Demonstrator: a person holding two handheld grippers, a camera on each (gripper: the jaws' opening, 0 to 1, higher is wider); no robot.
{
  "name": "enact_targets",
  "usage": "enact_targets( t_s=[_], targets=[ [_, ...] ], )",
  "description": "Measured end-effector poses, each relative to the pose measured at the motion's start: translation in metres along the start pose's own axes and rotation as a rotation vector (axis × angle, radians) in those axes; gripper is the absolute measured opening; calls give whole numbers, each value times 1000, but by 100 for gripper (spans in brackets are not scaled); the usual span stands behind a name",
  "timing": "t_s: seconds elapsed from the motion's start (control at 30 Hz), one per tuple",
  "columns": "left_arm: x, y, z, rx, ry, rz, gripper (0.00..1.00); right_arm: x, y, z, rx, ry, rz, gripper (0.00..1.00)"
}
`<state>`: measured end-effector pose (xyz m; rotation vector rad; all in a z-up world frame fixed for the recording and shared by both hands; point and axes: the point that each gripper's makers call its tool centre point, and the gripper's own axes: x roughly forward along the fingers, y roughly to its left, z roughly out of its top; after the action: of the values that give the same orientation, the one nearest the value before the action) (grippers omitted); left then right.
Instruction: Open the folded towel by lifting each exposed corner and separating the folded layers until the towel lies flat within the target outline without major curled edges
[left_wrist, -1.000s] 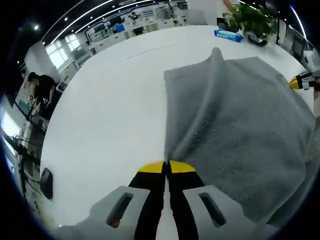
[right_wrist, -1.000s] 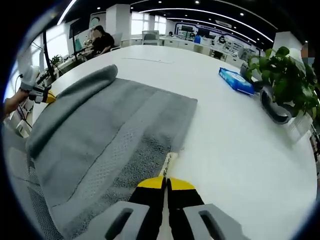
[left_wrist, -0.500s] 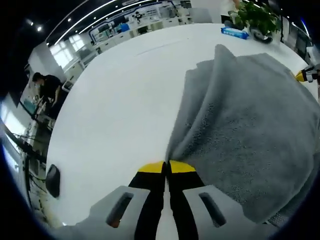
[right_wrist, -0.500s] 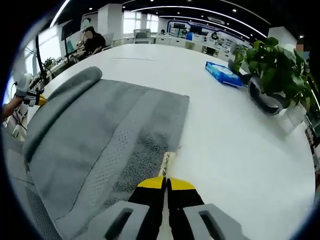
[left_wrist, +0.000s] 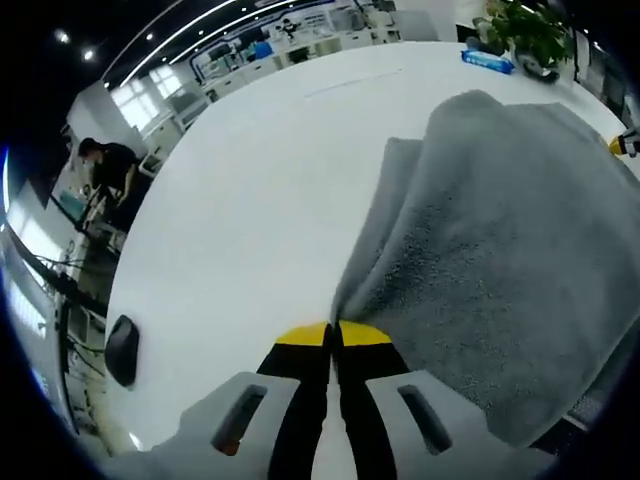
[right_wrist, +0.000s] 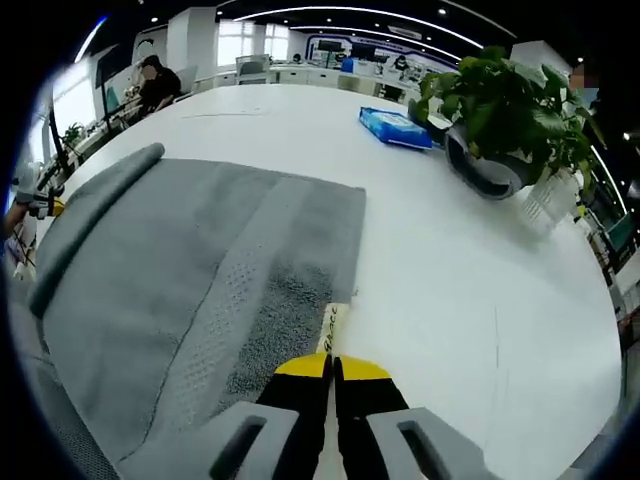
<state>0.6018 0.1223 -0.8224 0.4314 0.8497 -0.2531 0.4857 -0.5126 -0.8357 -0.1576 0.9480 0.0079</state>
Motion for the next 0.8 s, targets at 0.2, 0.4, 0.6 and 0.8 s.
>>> enact_targets(
  t_s=[0.2,0.4,0.6,0.8],
  targets=[
    [0,11,-5,-10,9,19,1,-2,-24,-8,-7,18,-38,0],
    [-1,21,-11,-3,13,40,1,-3,-30,-11,15,23,-32,0],
    [-1,36,-18,-16,10,59,1,-3,-32,-11,18,15,-24,0],
    [0,36,-17,-56,-5,41,1,-1,-37,-10,92,-18,17,0]
  ],
)
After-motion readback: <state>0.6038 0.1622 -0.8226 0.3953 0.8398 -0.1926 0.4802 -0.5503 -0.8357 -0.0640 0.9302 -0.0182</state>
